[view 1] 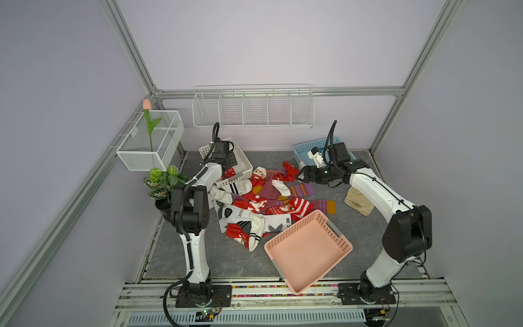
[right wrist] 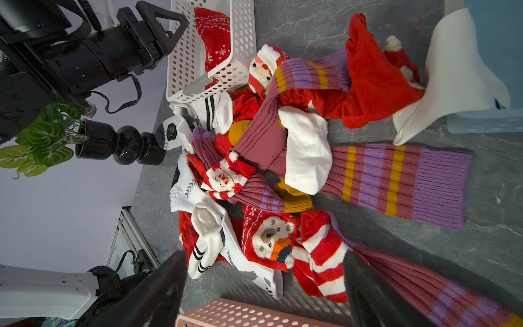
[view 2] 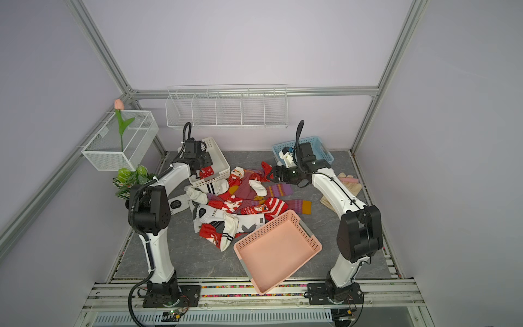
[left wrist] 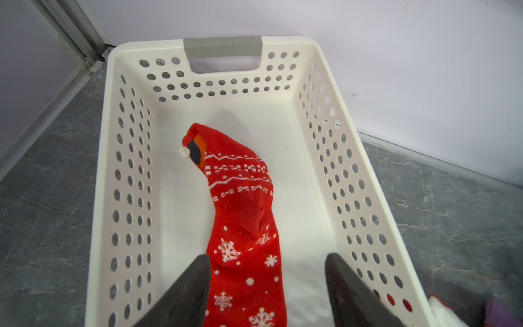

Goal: Sort the socks into the basket by color
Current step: Place the sock in the bin.

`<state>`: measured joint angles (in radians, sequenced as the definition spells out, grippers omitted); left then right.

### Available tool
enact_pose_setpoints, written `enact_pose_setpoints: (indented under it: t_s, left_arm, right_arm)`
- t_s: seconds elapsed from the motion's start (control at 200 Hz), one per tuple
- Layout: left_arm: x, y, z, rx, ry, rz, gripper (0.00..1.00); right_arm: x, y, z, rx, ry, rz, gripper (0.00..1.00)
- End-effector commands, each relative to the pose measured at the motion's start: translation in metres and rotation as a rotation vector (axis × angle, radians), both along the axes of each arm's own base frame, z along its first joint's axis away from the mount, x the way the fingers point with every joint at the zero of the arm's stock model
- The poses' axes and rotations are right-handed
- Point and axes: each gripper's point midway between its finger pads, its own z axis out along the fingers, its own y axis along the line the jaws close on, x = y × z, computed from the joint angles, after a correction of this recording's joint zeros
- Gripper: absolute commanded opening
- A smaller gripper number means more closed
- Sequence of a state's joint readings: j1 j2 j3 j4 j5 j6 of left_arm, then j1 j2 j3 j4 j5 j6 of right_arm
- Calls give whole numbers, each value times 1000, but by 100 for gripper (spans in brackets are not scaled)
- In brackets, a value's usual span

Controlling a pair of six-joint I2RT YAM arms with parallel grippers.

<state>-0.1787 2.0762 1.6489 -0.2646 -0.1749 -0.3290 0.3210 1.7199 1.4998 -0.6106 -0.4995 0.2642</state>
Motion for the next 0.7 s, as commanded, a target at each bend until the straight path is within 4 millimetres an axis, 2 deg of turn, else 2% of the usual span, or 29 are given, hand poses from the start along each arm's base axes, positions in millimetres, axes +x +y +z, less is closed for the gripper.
enact_pose_setpoints:
  t_s: [0.0,0.12,0.28,0.49,0.59,0.695]
  left_arm:
    - [-13,-2,34,-29,-50,-26,62]
    - [-32,-8,52,-45,-68,-48,62]
    - [-72,-29,65,-43,-44,-85,61]
    - [-146,-62,49,-121,34,-67,60]
    - [-181,-71,38,-146,67,-30,58]
    - [-217,-70,23,-185,114,23,56]
  right_arm:
    - [1,-1,-2,-12,2,6,88]
    - [-1,0,-5,-18,11,8,88]
    - [-8,6,-6,-32,10,21,88]
    - [-18,13,-9,-55,17,36,88]
    - [-24,16,-9,-64,21,45,88]
    - [-31,17,-11,-79,33,51,88]
